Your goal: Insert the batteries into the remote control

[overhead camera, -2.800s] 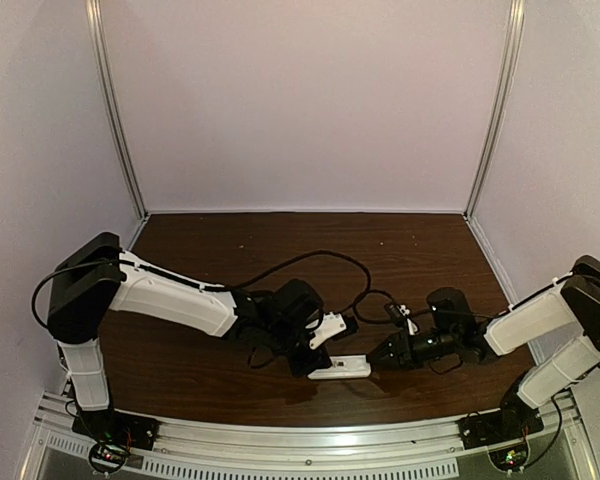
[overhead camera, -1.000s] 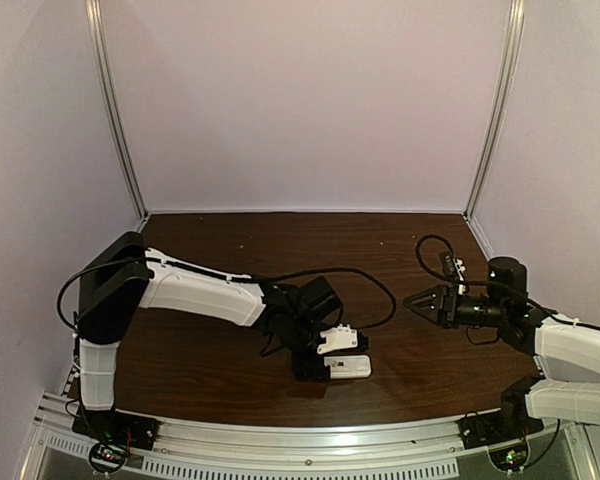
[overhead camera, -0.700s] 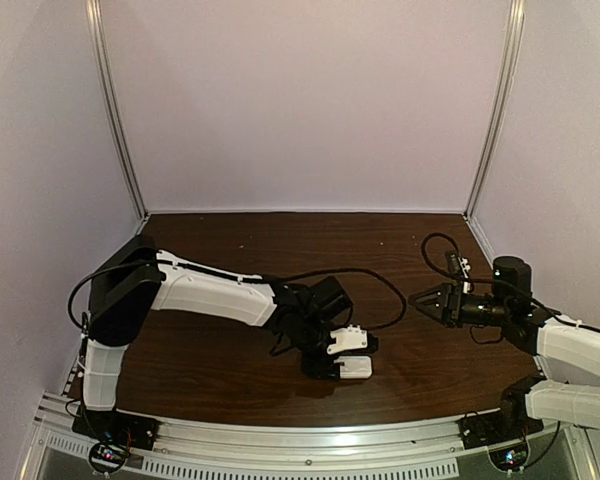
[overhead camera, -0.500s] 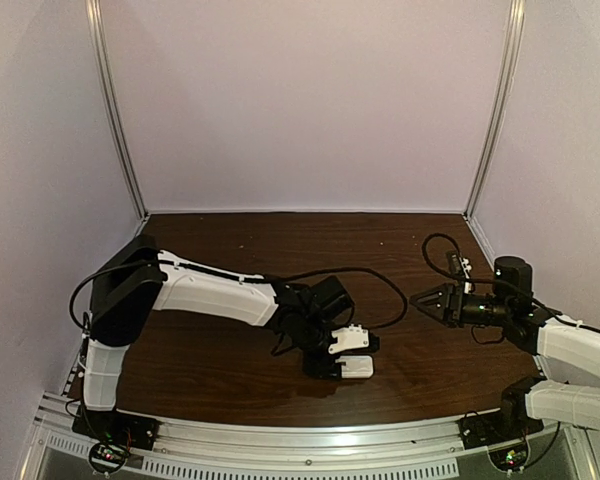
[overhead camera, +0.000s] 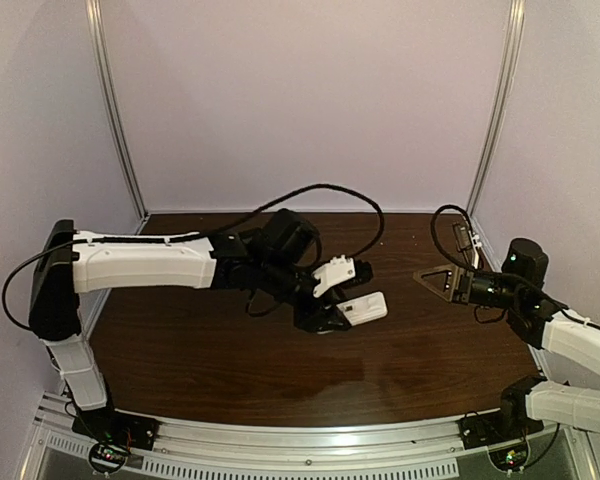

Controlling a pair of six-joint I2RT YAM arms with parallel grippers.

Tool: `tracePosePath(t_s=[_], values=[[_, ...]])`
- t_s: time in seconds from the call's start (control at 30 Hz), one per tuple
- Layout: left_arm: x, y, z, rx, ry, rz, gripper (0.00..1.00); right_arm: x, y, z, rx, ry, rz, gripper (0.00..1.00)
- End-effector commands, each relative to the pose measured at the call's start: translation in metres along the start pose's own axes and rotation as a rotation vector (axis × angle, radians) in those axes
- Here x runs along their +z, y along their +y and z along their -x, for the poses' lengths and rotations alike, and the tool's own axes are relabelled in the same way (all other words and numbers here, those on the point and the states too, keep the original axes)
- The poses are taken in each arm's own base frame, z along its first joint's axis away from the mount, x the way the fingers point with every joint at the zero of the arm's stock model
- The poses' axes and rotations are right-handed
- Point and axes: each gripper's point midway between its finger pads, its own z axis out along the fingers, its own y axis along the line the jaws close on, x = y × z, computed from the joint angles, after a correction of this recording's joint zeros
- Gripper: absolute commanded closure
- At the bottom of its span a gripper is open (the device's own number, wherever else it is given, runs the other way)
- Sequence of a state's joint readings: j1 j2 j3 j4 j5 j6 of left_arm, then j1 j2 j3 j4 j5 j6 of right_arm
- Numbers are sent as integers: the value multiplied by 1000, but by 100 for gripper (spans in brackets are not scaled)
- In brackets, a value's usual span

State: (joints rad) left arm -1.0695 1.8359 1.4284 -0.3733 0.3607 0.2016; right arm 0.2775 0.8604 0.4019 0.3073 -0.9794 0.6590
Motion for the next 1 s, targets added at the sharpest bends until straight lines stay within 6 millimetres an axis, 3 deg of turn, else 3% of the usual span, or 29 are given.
tracePosePath(t_s=[0.0,0.1,0.27,0.37,0.6,0.97], values=[[-50,-1,63,9,-266,-24,62,5,65,35,-189,-73,179,15],[-75,6,81,-3,-360,2,62,6,92,47,-276,-112,242,11],[-114,4,107,11,-515,-24,62,14,123,50,-365,-124,335,2],[-121,-3,112,3,-545,-64,62,22,141,51,-427,-120,365,1],[-138,-25,122,14,-635,-172,62,45,158,51,-520,-113,355,2],[-146,-32,122,5,-698,-202,62,72,183,37,-554,-66,425,16]])
